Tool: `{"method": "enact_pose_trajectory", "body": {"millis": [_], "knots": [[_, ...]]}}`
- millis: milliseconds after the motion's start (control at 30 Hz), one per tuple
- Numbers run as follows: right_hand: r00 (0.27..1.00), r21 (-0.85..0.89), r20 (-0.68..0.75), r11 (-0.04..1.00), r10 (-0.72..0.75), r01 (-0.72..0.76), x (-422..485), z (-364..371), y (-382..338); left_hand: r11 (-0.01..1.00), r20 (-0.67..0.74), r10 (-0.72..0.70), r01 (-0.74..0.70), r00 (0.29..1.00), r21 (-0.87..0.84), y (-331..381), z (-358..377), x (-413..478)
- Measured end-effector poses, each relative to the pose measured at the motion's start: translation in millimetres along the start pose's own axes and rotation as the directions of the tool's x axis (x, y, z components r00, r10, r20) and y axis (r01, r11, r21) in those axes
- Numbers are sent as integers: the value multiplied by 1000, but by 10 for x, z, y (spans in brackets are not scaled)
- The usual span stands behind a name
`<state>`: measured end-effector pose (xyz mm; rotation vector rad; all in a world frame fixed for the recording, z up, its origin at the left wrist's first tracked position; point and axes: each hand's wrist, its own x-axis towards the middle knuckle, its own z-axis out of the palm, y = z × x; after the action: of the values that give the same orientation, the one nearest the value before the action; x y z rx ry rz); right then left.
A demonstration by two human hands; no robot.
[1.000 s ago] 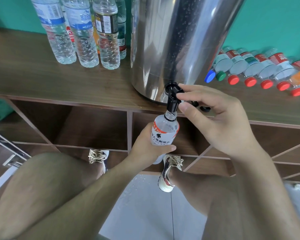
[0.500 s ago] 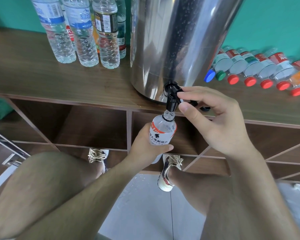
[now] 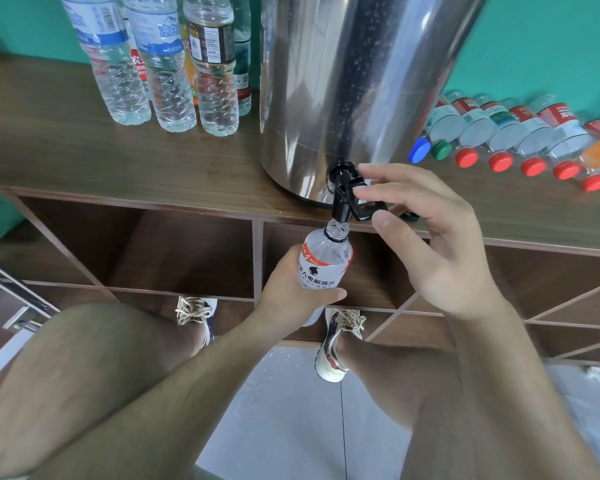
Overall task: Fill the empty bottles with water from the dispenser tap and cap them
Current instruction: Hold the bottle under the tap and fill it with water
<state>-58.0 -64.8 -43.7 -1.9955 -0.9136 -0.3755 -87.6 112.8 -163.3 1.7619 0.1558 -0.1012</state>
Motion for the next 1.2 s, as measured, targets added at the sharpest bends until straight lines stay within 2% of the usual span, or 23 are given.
{"method": "enact_pose_trajectory", "body": {"millis": [800, 1200], "knots": [[1000, 15, -12, 1000, 0, 0, 13, 14, -51, 1000, 6, -2, 2, 1000, -11, -8, 21, 8], [1000, 32, -14, 1000, 1, -1, 13, 19, -51, 998, 0, 0, 0, 1000, 61, 1, 7, 64]]}}
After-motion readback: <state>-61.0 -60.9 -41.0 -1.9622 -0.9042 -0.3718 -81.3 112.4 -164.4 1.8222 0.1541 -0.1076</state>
